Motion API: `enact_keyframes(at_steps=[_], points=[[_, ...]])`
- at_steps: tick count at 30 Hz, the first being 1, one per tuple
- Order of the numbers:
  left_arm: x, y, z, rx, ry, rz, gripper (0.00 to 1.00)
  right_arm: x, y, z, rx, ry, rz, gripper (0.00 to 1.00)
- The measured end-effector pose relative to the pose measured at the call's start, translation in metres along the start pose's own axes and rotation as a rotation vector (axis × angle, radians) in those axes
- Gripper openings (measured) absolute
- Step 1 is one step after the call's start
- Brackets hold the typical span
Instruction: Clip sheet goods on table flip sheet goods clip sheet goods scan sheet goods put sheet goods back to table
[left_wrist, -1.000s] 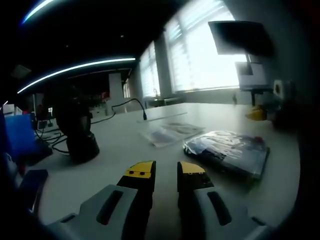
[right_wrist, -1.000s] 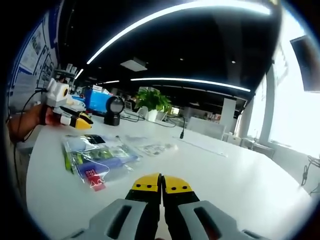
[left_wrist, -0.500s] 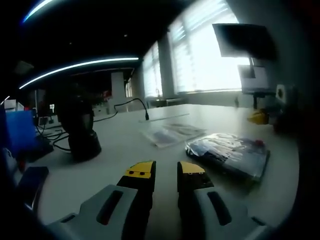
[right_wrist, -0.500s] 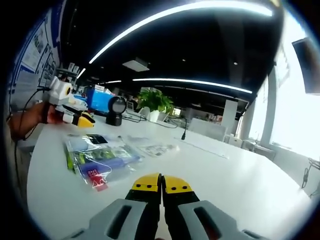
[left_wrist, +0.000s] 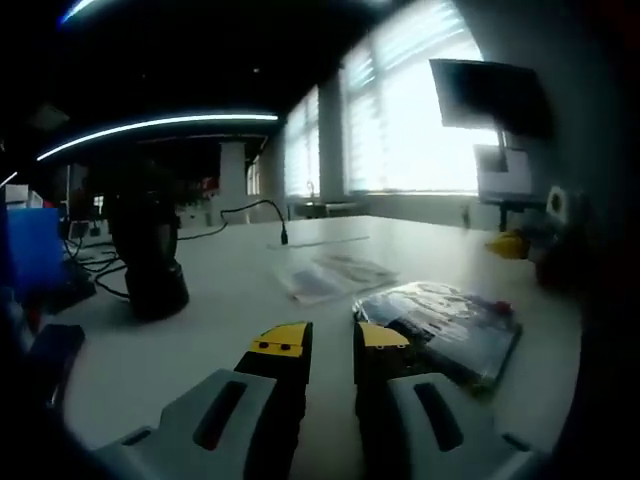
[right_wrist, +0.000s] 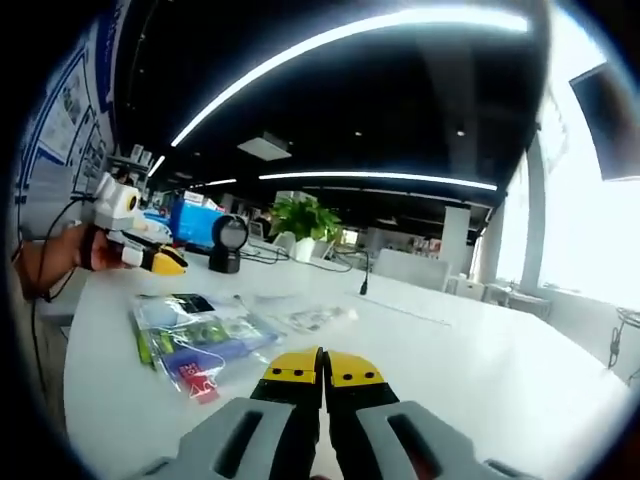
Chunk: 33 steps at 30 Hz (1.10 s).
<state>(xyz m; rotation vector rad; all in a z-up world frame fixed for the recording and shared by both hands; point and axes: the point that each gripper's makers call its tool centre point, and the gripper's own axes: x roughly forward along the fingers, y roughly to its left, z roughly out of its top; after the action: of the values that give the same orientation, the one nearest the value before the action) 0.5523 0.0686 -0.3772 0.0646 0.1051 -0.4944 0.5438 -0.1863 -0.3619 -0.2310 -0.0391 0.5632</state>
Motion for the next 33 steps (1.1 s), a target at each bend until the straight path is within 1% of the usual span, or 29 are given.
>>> enact_keyframes(at_steps=[2,5,8,11,13,16,21,25,30,33], points=[[0.003,-0.005,0.0,0.025,0.017,-0.004,0.1,0.002,-0.002,0.0,-0.011,-0.001,0.001,0.0],[0.004,-0.011,0.002,0.046,0.02,-0.019,0.1,0.003,-0.001,0.001,-0.013,-0.006,0.016,0.0],[0.005,-0.012,0.003,0.06,0.027,-0.022,0.1,0.005,0.003,0.002,0.002,-0.006,0.04,0.0],[0.005,-0.012,0.004,0.063,0.032,-0.022,0.1,0.008,0.007,0.0,-0.016,0.011,0.061,0.0],[0.005,-0.012,0.004,0.059,0.036,-0.027,0.1,0.009,0.008,-0.001,-0.038,0.027,0.069,0.0],[0.005,-0.013,0.002,0.044,0.048,-0.036,0.1,0.011,0.012,0.001,-0.046,0.033,0.089,0.0],[0.004,-0.014,-0.001,-0.014,0.069,-0.071,0.1,0.014,0.021,-0.002,-0.066,0.047,0.116,0.0],[0.005,-0.015,-0.001,-0.029,0.091,-0.093,0.1,0.016,0.025,-0.005,-0.072,0.061,0.126,0.0],[0.005,-0.017,-0.003,-0.018,0.125,-0.106,0.11,0.019,0.032,-0.006,-0.084,0.079,0.151,0.0],[0.006,-0.018,-0.005,-0.035,0.137,-0.116,0.11,0.021,0.034,-0.006,-0.095,0.079,0.164,0.0]])
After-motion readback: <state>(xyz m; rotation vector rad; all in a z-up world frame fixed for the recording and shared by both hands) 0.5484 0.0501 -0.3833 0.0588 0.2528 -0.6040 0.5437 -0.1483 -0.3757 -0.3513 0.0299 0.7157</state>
